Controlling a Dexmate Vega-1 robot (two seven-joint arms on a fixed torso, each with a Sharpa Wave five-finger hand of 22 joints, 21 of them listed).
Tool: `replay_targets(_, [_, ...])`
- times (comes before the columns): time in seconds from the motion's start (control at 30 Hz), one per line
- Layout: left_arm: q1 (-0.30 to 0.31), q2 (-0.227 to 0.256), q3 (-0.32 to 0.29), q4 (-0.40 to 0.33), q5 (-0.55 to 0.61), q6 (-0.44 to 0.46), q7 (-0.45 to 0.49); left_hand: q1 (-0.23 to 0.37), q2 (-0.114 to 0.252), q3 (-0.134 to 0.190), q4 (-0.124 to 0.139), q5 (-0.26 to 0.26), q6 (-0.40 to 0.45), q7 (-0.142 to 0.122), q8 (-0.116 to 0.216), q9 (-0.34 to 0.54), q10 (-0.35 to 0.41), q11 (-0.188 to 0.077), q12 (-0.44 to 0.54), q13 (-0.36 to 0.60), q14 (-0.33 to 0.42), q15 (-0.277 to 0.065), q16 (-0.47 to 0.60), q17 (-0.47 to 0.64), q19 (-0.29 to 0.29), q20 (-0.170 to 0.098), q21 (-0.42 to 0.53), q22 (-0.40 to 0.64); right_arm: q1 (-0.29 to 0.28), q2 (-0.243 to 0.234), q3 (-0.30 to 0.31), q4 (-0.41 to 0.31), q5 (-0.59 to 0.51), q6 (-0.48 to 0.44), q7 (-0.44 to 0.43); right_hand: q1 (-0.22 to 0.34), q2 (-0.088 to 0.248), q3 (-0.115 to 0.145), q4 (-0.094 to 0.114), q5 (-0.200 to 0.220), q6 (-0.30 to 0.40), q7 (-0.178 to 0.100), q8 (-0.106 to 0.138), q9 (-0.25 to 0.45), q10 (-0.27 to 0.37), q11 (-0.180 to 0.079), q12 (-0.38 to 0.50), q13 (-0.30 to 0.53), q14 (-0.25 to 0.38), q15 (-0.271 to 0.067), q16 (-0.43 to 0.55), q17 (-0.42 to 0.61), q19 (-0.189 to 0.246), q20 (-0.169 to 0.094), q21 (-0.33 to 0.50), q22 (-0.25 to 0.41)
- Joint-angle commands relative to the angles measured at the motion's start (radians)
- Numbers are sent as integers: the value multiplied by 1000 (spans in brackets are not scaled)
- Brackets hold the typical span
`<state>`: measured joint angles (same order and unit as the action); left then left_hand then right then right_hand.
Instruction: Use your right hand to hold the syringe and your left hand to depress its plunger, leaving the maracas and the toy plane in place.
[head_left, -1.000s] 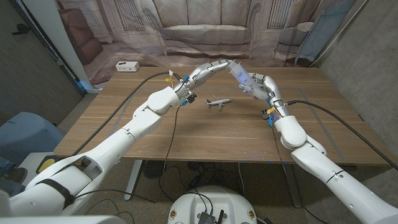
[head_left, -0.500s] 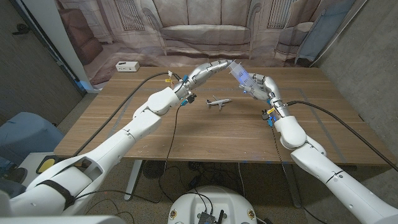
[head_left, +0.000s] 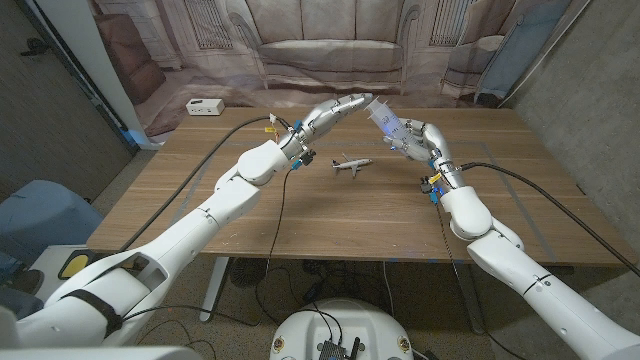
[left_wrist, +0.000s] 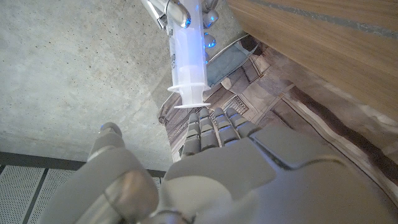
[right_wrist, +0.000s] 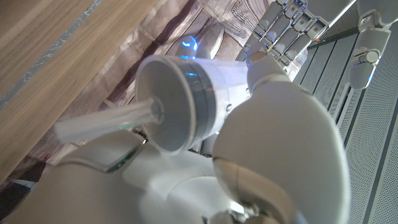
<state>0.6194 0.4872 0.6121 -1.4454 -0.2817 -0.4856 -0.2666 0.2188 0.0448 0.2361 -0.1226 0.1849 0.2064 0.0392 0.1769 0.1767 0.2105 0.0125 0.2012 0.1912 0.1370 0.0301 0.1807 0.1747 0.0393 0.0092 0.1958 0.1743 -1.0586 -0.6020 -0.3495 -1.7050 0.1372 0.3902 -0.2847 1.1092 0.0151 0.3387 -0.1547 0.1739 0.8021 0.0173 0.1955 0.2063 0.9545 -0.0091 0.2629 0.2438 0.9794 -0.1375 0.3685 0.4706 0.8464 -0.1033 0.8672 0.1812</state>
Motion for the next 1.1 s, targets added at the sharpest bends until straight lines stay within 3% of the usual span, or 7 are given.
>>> replay_targets(0.03, [6, -1, -6, -2, 0, -2, 14, 13, 2, -2, -1, 1, -9, -2, -5, 1, -10, -3, -6, 1, -7, -2, 0, 3, -1, 8, -2, 4, 1, -3, 0, -5, 0, -6, 0, -105, 173, 197, 189, 4, 14, -1, 6, 4, 30, 12, 4, 3, 18, -47, 1, 4, -3, -49, 8, 3])
replay_targets(1.1, [52, 44, -62, -57, 12, 35, 104, 17, 3, -2, -3, 1, -21, 4, 3, 1, -21, -4, -4, 1, -23, 3, 0, 3, -9, 8, -3, 4, -12, -9, 10, -13, -5, -13, -12, -108, 173, 198, 185, 4, 17, -3, 6, 4, 32, 11, 5, 3, 22, -47, 2, 6, -9, -49, 25, 2])
